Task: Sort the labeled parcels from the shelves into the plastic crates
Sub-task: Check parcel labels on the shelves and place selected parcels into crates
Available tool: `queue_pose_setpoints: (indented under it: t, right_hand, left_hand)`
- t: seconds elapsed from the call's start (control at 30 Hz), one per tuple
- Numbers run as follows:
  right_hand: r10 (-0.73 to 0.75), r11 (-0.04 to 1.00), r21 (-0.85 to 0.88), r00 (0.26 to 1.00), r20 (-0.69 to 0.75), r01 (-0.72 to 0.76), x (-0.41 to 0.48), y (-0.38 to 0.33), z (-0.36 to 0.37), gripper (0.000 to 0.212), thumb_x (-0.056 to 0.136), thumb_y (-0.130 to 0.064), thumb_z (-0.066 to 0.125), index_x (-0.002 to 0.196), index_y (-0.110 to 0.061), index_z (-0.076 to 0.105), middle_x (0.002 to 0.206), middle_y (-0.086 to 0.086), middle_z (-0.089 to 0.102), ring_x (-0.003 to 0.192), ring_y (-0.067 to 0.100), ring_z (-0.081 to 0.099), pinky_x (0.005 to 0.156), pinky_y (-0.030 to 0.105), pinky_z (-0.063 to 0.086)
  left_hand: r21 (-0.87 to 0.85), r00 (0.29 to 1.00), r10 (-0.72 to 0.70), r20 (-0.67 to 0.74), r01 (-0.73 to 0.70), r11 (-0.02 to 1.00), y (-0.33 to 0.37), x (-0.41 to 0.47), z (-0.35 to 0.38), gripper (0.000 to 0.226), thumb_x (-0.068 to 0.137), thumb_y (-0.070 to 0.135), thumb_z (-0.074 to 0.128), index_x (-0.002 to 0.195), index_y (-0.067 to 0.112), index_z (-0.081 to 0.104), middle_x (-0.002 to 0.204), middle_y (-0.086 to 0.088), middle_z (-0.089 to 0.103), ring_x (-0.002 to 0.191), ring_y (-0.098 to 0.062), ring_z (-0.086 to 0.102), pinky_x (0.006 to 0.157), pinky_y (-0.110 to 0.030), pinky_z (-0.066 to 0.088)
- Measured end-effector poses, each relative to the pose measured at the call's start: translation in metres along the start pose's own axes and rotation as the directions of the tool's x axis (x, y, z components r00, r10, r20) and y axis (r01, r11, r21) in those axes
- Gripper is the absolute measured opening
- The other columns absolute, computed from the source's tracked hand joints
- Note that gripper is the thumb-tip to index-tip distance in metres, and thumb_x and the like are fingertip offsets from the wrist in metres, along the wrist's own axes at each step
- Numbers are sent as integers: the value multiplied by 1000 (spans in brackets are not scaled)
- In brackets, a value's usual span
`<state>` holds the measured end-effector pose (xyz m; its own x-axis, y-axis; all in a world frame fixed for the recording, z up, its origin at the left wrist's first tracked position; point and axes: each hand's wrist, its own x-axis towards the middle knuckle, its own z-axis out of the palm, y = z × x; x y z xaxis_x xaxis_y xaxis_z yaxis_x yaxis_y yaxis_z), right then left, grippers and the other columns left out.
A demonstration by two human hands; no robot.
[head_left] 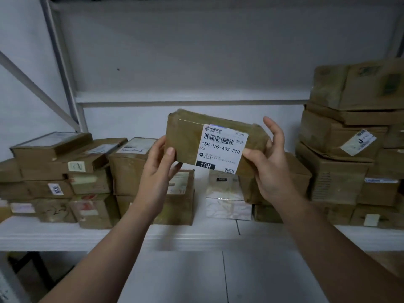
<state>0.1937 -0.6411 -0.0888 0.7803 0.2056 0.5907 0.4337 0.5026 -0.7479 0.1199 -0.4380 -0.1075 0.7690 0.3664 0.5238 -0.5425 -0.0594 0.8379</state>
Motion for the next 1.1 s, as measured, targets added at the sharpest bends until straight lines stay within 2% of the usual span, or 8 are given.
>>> queue_pose_setpoints:
  t: [0.13, 0.3, 0.4, 0.6, 0.73, 0.83, 0.97, 1.1]
  right_hand:
    - [15, 999, -36, 999, -52, -16, -5, 3, 28, 62, 80, -4, 67, 124, -39, 42, 126, 10, 59, 109, 23, 63, 79, 31, 56]
    - [261, 949, -136, 952, -161, -283, -3, 2, 59, 32, 83, -24, 72, 113, -22, 62, 98, 2, 74, 87, 20, 71, 66, 32, 54]
    - [430, 857, -241, 890, -150, -455, -6, 10, 74, 34, 76, -39, 74, 102, -18, 70, 97, 4, 75, 90, 24, 69, 69, 33, 51]
    - [511, 803, -258, 843, -167, -538, -20, 29, 107, 38, 75, -46, 71, 101, -18, 73, 97, 5, 75, 85, 22, 69, 70, 32, 52]
    - [473, 827, -203, 844, -252, -524, -28, 40, 115, 30, 79, -36, 72, 99, -15, 67, 91, 4, 74, 77, 19, 67, 66, 30, 49]
    - [459, 840, -168, 841, -288, -516, -35, 46, 114, 21, 81, -27, 72, 94, -15, 60, 77, 1, 68, 65, 16, 62, 56, 26, 45]
    - [463, 846, -118, 826, -320, -520, -40, 50, 110, 16, 79, -22, 73, 86, -13, 63, 81, 6, 66, 66, 17, 62, 54, 27, 45]
    - [377, 866, -93, 763, -525, -491, -41, 57, 120, 31, 89, -29, 62, 116, -15, 56, 104, 7, 63, 79, 13, 59, 58, 26, 43]
  left_hand:
    - [12, 999, 22, -24, -22, 1000, 1, -4, -25, 43, 91, 46, 56, 129, 30, 50, 124, 1, 62, 115, -19, 61, 97, -40, 48]
    - [130, 989, 135, -57, -126, 983, 8, -21, -67, 46, 78, 52, 65, 112, 26, 49, 118, 9, 56, 98, 11, 58, 77, -8, 46]
    - [159, 989, 146, 16, -147, 976, 10, -28, -94, 59, 69, 54, 59, 117, 30, 34, 136, 10, 40, 111, 17, 49, 83, -7, 44]
    - [247, 981, 154, 116, -178, 953, 18, -39, -129, 83, 69, 58, 57, 141, 42, 19, 134, 29, 32, 120, 16, 42, 93, -6, 40]
    - [478, 964, 136, 226, -232, 847, 14, -43, -149, 78, 68, 63, 59, 137, 52, 23, 136, 16, 32, 126, 12, 33, 102, -17, 33]
    - [554, 936, 72, 345, -265, 789, 7, -51, -154, 75, 63, 65, 63, 129, 59, 27, 128, 17, 27, 116, 24, 28, 93, -3, 30]
    - [562, 878, 63, 474, -357, 746, -6, -59, -158, 85, 59, 55, 70, 131, 62, 24, 131, 30, 18, 121, 19, 28, 96, 1, 27]
    - [658, 912, 128, 391, -373, 654, -11, -62, -140, 84, 58, 65, 67, 133, 52, 30, 122, 24, 24, 104, 11, 37, 86, -12, 38]
